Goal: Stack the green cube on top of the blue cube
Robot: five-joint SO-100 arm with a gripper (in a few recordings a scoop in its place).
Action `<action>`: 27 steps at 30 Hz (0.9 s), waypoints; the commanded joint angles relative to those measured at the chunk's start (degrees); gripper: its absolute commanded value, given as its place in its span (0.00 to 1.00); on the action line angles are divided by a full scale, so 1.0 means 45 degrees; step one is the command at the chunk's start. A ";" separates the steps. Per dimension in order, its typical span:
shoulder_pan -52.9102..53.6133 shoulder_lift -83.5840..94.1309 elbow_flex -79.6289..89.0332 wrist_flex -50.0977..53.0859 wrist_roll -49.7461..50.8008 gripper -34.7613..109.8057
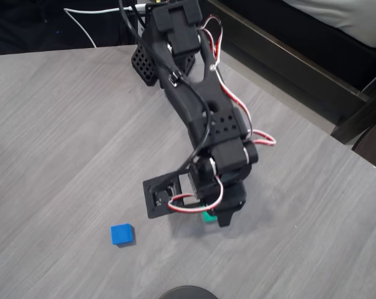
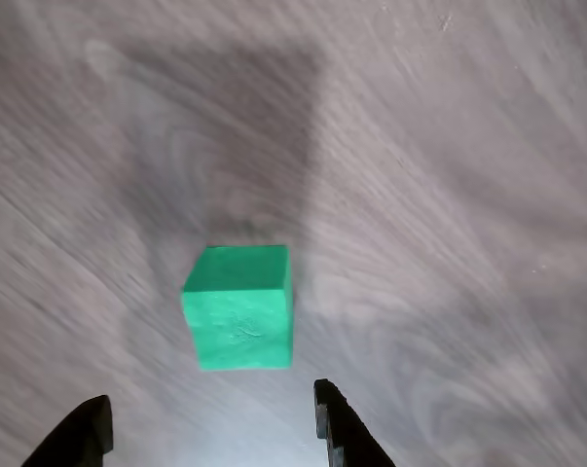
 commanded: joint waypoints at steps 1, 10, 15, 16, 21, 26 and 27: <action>0.0117 -0.0254 -0.0469 -0.0215 0.0059 0.47; 0.0645 -0.1895 -0.0508 -0.0742 -0.0117 0.27; 0.1348 -0.1934 -0.1934 0.0879 -0.0176 0.24; 0.1543 -0.1992 -0.2539 0.1367 -0.0176 0.24; 0.2715 -0.1797 -0.5996 0.3496 -0.0215 0.24; 0.4141 -0.0977 -0.8105 0.4238 -0.1035 0.24; 0.4492 -0.0938 -0.8340 0.4238 -0.1348 0.24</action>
